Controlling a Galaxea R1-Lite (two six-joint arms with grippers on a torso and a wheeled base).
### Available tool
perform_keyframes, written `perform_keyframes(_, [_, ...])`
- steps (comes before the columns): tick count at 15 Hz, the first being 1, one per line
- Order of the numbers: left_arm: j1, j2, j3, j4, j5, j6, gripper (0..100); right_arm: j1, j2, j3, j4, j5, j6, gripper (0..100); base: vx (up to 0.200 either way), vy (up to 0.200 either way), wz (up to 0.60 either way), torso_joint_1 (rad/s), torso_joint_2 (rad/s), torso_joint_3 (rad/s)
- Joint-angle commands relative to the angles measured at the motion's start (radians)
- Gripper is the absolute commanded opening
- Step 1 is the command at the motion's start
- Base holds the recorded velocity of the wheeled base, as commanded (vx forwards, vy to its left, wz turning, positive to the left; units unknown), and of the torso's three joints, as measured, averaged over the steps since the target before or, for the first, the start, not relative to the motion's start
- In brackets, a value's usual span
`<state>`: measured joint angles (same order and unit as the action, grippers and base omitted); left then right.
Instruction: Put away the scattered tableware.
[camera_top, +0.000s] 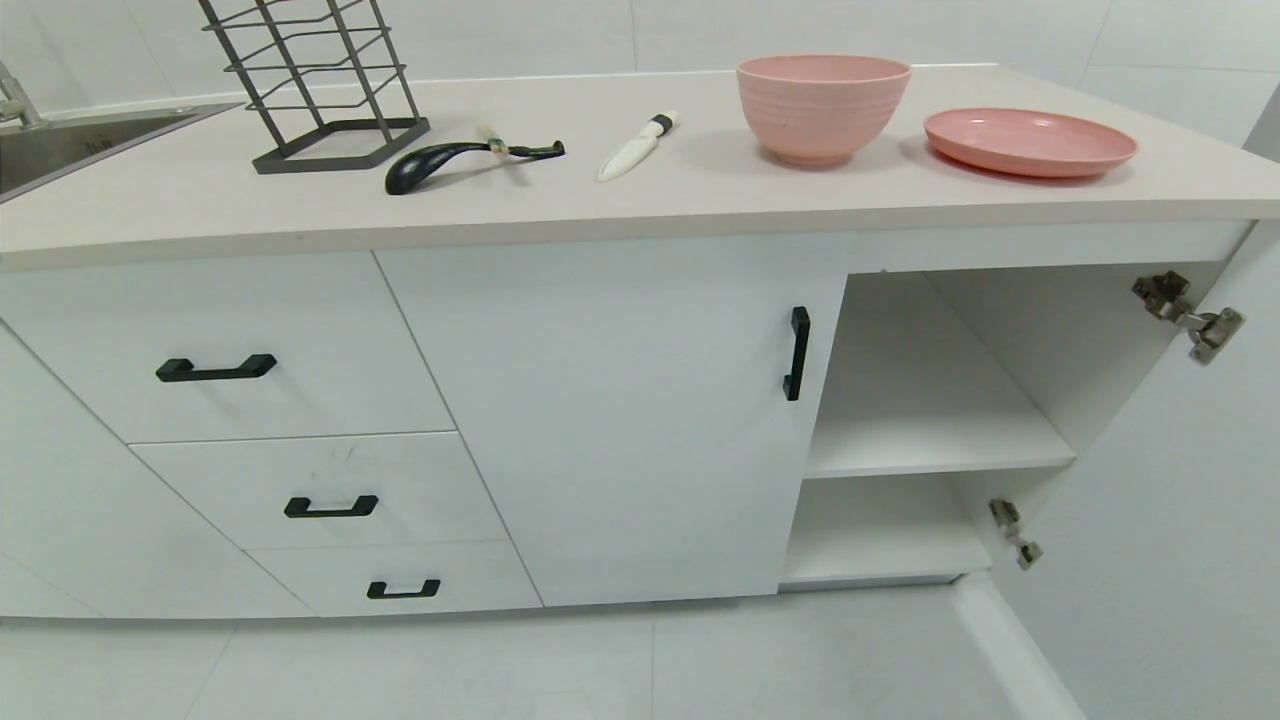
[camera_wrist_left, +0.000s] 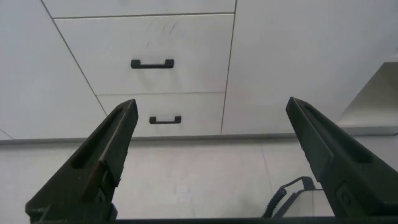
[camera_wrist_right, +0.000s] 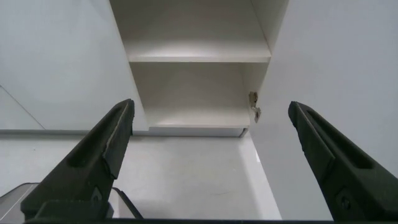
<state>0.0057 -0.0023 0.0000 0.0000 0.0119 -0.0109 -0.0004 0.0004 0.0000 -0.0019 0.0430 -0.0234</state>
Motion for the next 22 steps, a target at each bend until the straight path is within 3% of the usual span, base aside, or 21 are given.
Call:
perform_keyframes(1, [0.000, 0.002, 0.000, 0.000, 0.005, -0.023, 100, 0.000, 0.000, 0.000, 0.000, 0.000, -0.003, 100, 0.000, 0.000, 0.00, 0.000, 0.00, 0.000])
perform_keyframes(3, [0.000, 0.002, 0.000, -0.002, 0.006, -0.023, 100, 0.000, 0.000, 0.000, 0.000, -0.002, -0.003, 100, 0.000, 0.000, 0.00, 0.000, 0.00, 0.000])
perform_keyframes(8, [0.000, 0.002, 0.000, -0.002, 0.013, -0.026, 100, 0.000, 0.000, 0.000, 0.000, -0.003, -0.001, 100, 0.000, -0.200, 0.00, 0.002, 0.00, 0.003])
perform_keyframes(12, [0.000, 0.002, 0.000, -0.002, 0.025, -0.031, 100, 0.000, 0.000, 0.000, 0.000, -0.003, -0.001, 100, 0.000, 0.000, -0.45, 0.004, 0.00, 0.003])
perform_keyframes(20, [0.000, 0.002, 0.000, -0.002, 0.028, -0.032, 100, 0.000, 0.000, 0.000, 0.000, -0.003, -0.001, 100, 0.000, 0.000, 0.00, 0.000, 0.00, 0.000])
perform_keyframes(22, [0.000, 0.002, 0.000, -0.003, 0.031, -0.031, 100, 0.000, 0.000, 0.000, 0.000, -0.003, -0.001, 100, 0.200, 0.000, 0.00, 0.005, 0.00, 0.000])
